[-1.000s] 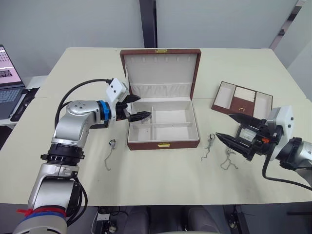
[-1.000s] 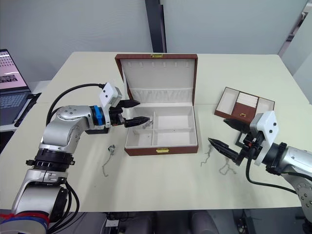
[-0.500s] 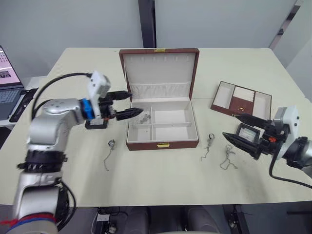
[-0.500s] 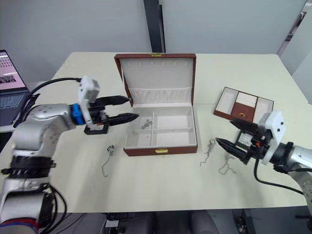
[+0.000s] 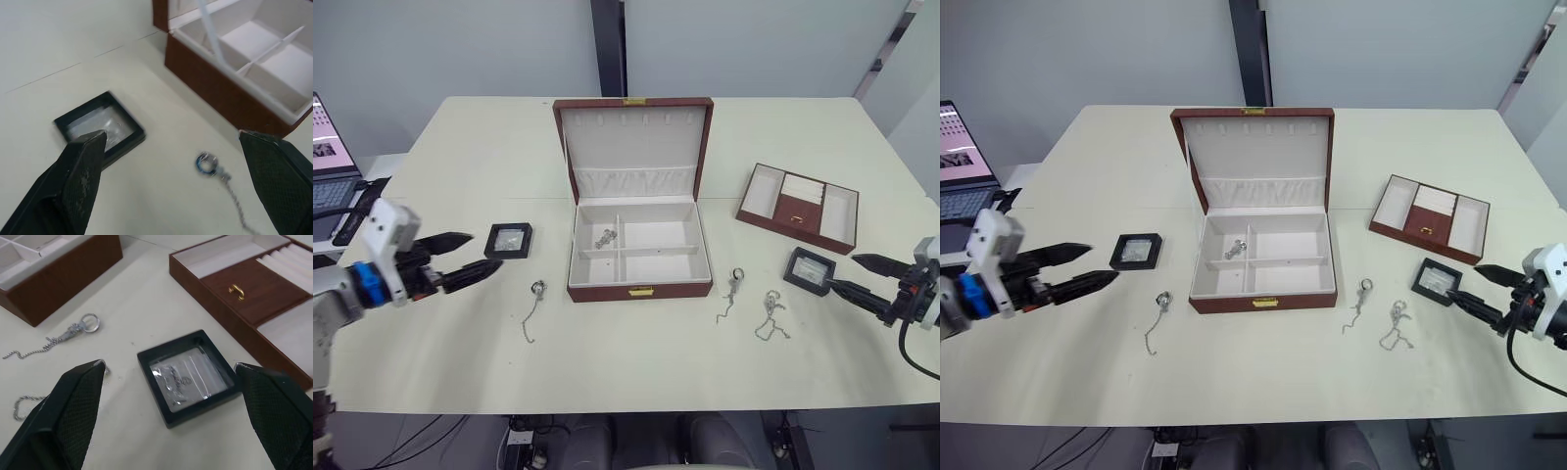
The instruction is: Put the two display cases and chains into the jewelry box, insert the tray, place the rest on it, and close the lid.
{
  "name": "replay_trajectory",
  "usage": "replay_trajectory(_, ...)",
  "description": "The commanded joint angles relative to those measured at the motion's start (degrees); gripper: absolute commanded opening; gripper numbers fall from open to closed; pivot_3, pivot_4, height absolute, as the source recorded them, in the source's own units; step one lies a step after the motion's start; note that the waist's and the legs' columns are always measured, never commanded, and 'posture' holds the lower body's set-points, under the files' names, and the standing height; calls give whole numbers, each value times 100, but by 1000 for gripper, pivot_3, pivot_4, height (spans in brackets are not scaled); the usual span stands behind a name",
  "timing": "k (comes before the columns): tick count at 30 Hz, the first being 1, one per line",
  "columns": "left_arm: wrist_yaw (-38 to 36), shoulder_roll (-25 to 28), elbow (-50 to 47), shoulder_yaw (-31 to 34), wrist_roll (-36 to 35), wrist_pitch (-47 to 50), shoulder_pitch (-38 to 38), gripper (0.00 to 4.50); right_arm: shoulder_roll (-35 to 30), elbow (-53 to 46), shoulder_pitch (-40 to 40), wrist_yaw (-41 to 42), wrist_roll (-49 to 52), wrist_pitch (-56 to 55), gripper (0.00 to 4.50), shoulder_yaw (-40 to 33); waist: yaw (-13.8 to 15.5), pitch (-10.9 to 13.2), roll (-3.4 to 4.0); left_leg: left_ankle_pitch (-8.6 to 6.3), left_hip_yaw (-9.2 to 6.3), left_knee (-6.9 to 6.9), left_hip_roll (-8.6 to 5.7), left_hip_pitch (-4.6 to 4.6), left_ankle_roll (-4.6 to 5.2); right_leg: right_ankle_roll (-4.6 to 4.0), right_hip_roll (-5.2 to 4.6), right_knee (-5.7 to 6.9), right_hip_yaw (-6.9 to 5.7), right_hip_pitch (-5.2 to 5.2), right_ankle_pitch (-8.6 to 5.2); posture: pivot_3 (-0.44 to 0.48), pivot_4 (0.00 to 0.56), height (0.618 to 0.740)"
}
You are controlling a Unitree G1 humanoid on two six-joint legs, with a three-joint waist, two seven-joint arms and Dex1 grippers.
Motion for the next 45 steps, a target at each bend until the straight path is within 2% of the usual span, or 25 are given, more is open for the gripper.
replay_trajectory(1, 115, 103, -32, 544, 117, -238, 356, 4451, -145, 438, -219, 249, -176, -329, 4500, -4, 6, 0, 0, 0, 0, -1, 1, 1, 0, 0, -1, 0, 0, 0, 0, 0, 150, 740)
replay_trajectory(5, 270, -29, 256, 1097, 404, -621, 1111, 4451, -331, 962, -393, 442, -537, -599, 4500, 222, 10, 0, 2, 0, 2, 0, -1, 1, 0, 0, -4, 0, 1, 0, 0, 0, 150, 740)
replay_trajectory(11, 363, -113, 422, 1186, 486, -900, 1569, 4451, -390, 1273, -536, 608, -736, -846, 4500, 339, 9, 0, 2, 0, 1, -3, 0, 2, 0, 0, -6, 1, -1, 0, 0, 0, 150, 740)
replay_trajectory(32, 328, 89, 541, 925, 570, -1066, 1556, 4451, -330, 1194, -533, 587, -735, -804, 4500, 255, 9, 0, 2, 0, 3, -3, 0, 2, 0, 0, -6, 2, -2, -1, 0, 0, 150, 740)
replay_trajectory(37, 85, 278, 811, 310, 738, -1307, 1096, 4451, -249, 498, -555, 602, -399, -429, 4500, 186, 11, -1, 5, 0, 2, -3, -1, 2, 0, 0, -6, 3, -3, 0, 0, 0, 150, 740)
replay_trajectory(45, -609, 536, 1900, -1379, 1238, -1965, -1044, 4451, 109, -1967, -631, 167, 600, 696, 4500, 412, 20, -1, 5, 0, -1, -1, -4, -4, 0, 0, -2, 5, -8, -4, 0, 0, 150, 740)
